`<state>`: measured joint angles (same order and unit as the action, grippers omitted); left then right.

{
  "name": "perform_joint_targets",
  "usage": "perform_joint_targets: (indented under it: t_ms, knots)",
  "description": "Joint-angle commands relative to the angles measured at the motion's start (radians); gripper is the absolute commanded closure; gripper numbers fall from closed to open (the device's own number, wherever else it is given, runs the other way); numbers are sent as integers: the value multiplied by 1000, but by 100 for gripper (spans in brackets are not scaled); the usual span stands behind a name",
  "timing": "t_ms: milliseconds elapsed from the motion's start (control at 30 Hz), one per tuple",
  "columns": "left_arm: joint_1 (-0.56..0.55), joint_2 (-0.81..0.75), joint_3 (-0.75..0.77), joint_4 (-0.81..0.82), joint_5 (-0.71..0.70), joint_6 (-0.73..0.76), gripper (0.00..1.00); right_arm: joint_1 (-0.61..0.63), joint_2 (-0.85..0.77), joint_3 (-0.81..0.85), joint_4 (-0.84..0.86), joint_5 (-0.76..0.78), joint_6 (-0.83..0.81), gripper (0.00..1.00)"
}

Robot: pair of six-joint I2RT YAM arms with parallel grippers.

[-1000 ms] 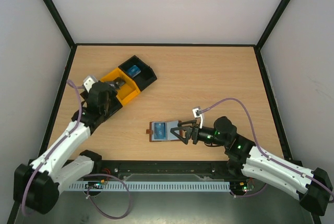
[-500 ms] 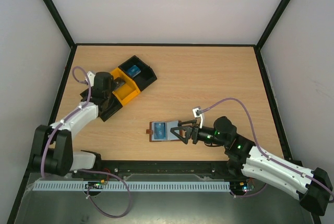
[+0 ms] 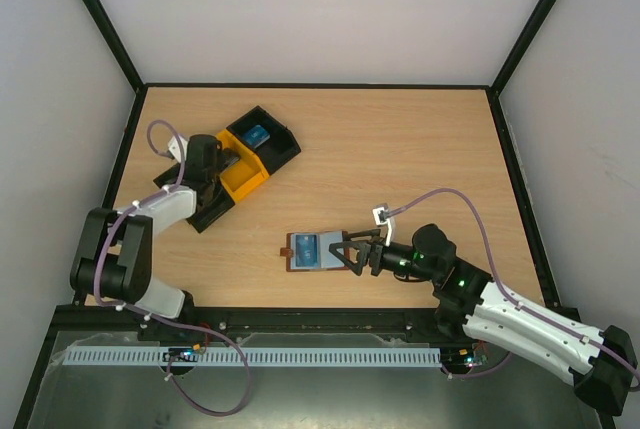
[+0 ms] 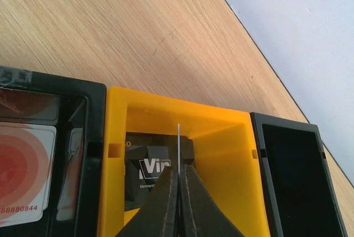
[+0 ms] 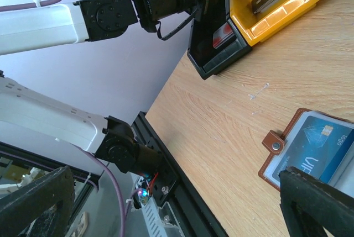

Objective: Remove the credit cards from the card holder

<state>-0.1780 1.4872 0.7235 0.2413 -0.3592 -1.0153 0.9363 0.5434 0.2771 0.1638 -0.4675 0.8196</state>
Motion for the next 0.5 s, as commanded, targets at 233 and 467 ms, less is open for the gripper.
perform_joint_targets:
  t_ms: [233,467]
  knots:
    - [5,80,39,79,-30,24,97,5,-23,-12,-13,24,-7,2]
    - [5,114,53,87,-44,44,97,5,-39,-7,-49,35,-28,2]
